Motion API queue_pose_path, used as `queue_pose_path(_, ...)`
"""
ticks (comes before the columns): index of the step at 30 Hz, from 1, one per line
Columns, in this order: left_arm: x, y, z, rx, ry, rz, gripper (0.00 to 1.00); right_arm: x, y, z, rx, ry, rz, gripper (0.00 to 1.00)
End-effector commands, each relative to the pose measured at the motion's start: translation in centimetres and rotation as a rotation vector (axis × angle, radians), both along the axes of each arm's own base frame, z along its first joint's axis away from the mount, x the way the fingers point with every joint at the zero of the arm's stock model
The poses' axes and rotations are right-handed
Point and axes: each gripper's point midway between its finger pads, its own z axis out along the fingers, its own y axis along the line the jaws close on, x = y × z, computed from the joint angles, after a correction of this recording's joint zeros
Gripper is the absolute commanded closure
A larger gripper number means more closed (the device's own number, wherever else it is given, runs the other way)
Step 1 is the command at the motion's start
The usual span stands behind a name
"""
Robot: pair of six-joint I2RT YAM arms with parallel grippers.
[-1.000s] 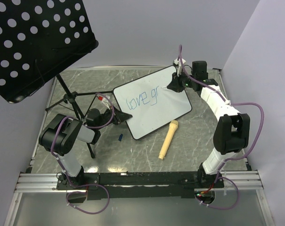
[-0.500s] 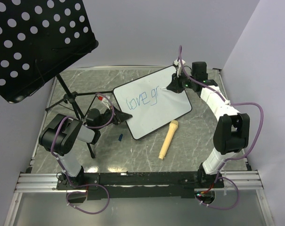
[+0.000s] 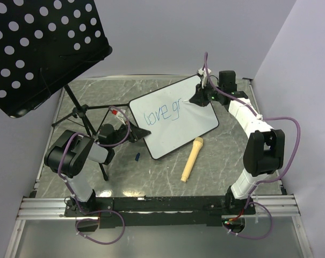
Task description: Write a sentence on the whiteboard
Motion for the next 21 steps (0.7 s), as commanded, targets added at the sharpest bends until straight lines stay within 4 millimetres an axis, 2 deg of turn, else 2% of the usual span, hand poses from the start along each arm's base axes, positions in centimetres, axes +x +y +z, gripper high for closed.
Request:
queue_pose_path(1,-0.6,-0.7,5.7,-0.055,-0.303,-0.066,0.99,-0.3,0.2,1.9,0.019,-0.077,0.038,1.00)
queue_pose_path(10,-0.5,-0.7,5.8,-0.053,-0.303,-0.066,0.99,-0.4,0.7,0.3,-0.006,-0.043,0.052,1.00)
queue_pose_path(21,-0.5,-0.7,5.9,-0.051,-0.302,-0.069,0.99,1.8,0.4,-0.7,-0.034,-0.023,0.003,1.00)
